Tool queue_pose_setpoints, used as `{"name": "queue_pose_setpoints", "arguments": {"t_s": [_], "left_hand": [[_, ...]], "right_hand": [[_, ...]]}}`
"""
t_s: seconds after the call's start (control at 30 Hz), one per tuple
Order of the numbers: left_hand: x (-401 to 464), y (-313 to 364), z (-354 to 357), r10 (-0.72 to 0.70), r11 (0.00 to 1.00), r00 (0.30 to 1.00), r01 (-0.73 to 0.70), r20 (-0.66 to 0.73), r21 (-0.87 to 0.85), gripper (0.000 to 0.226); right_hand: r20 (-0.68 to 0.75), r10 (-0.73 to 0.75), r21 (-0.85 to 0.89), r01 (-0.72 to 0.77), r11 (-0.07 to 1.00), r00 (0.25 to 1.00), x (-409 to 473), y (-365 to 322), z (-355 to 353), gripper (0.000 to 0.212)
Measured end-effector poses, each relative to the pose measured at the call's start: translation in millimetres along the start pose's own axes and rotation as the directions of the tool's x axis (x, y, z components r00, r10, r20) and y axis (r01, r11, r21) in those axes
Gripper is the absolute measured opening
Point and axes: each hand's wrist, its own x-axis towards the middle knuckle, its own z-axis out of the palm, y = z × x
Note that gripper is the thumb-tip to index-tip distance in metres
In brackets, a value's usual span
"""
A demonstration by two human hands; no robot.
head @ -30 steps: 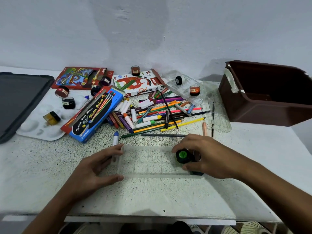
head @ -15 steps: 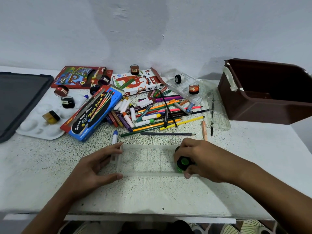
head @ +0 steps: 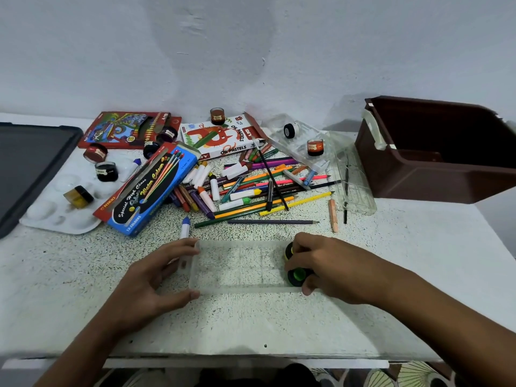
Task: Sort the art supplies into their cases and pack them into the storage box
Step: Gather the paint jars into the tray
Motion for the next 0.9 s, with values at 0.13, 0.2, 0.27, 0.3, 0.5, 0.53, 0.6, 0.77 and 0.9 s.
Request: {"name": "queue_pose_setpoints", "arguments": {"t_s": [0.13, 0.2, 0.27, 0.3, 0.5, 0.53, 0.6, 0.77, 0.9], "left_hand": [[1.2, 0.3, 0.3, 0.002, 1.0, 1.0, -0.002, -0.005, 0.016, 0.06], [1.7, 0.7, 0.8, -0.001, 1.0, 1.0, 0.001, -0.013, 0.018, 0.06], [1.7, 0.5, 1.7, 0.002, 1.0, 1.0, -0.002, -0.022, 0.016, 0.06], [1.7, 0.5, 2.0, 0.002, 1.0, 1.0, -0.002, -0.025, 0.016, 0.06], [2.6, 1.4, 2.3, -0.003, 1.0, 1.0, 0.003, -0.025, 0.025, 0.061], [3.2, 1.4, 2.5, -0.002, 1.0, 1.0, 0.003, -0.024, 0.027, 0.061], [4.7, 1.2, 2.8, 0.002, 0.999, 1.0, -0.001, -0.025, 0.032, 0.061], [11.2, 0.9, 4.4, 0.008, 1.0, 1.0, -0.008, -0.023, 0.018, 0.06], [18.9, -0.2, 3.8, 0.035, 0.996, 0.999, -0.033, -0.02, 0.081, 0.061]], "right_hand": [[-0.063, -0.033, 0.037, 0.035, 0.999, 0.997, 1.2, 6.6, 3.9, 0.032], [-0.084, -0.012, 0.078, 0.018, 0.997, 0.996, 0.9, 9.9, 4.9, 0.033], [-0.09, 0.005, 0.126, 0.007, 0.992, 0.996, 0.0, 11.7, 5.5, 0.035], [-0.097, 0.012, 0.149, 0.003, 0.989, 0.995, -0.5, 11.9, 5.6, 0.035], [-0.137, 0.018, 0.145, 0.002, 0.989, 0.99, -2.7, 13.7, 9.8, 0.036], [-0.127, 0.02, 0.118, -0.005, 0.993, 0.992, -2.1, 13.1, 10.3, 0.036], [-0.101, 0.01, 0.052, -0.004, 0.999, 0.995, 0.0, 12.2, 8.3, 0.037], [-0.025, 0.044, 0.181, -0.039, 0.983, 0.999, 5.7, 26.5, -15.4, 0.038], [-0.205, 0.209, 0.269, -0.15, 0.951, 0.956, 28.6, 60.2, -30.2, 0.025]]}}
